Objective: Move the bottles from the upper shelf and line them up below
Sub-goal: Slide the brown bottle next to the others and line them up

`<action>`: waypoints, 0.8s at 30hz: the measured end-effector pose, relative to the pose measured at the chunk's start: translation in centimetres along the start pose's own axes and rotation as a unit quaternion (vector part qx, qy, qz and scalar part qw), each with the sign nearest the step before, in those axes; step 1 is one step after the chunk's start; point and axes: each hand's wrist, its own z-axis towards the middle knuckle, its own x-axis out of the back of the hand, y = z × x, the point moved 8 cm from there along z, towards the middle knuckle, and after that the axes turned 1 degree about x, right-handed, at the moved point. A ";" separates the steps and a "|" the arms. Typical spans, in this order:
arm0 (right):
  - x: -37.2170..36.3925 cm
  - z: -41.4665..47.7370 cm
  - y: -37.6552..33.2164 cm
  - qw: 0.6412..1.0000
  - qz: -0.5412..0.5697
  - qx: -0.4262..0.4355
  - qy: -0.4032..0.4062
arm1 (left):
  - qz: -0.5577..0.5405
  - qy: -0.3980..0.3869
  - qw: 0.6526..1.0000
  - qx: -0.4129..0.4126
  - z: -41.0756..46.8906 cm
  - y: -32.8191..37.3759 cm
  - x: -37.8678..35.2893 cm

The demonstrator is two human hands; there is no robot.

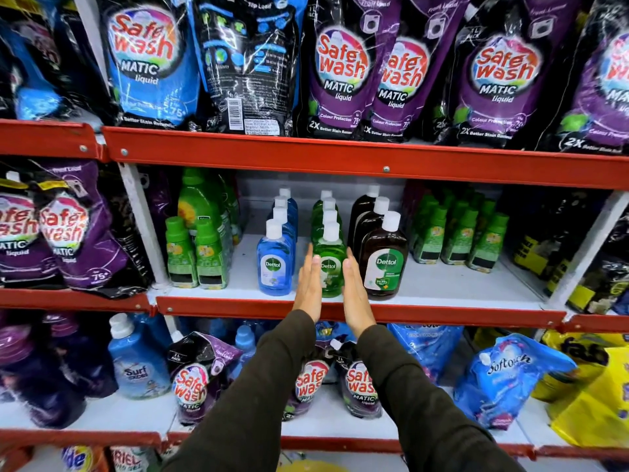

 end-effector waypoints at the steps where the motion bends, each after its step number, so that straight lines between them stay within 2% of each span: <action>1: 0.0 0.0 0.0 1.000 -0.008 0.004 0.003 | 0.011 -0.002 1.000 -0.008 -0.2 0.1 0.0; 8: 0.5 -0.6 0.5 0.997 -0.024 0.033 0.065 | 0.035 0.058 0.996 -0.064 -1.5 -0.1 1.4; 12: 0.5 -2.3 -1.2 0.977 -0.017 0.119 0.176 | 0.066 0.169 0.967 -0.178 -3.4 2.4 5.1; 13: -0.1 -2.5 -1.5 0.976 -0.008 0.125 0.176 | 0.067 0.202 0.956 -0.201 -3.7 3.1 6.2; 15: -2.7 -2.2 -1.6 0.988 0.011 0.101 0.114 | 0.065 0.255 0.941 -0.213 -3.5 3.8 8.5; 17: -5.9 -1.6 -1.4 0.998 0.038 0.051 0.020 | 0.052 0.261 0.948 -0.176 -2.3 3.6 10.3; 19: -8.2 -1.0 -1.1 0.998 0.060 0.008 -0.028 | 0.017 0.216 0.971 -0.099 -0.1 2.1 11.2; 21: -9.6 -0.5 -0.9 0.996 0.073 -0.015 -0.043 | -0.059 0.145 0.987 -0.023 1.9 0.2 11.3; 24: -10.6 0.0 0.0 0.995 0.081 -0.050 -0.036 | -0.120 0.069 0.989 0.056 3.0 -1.5 10.7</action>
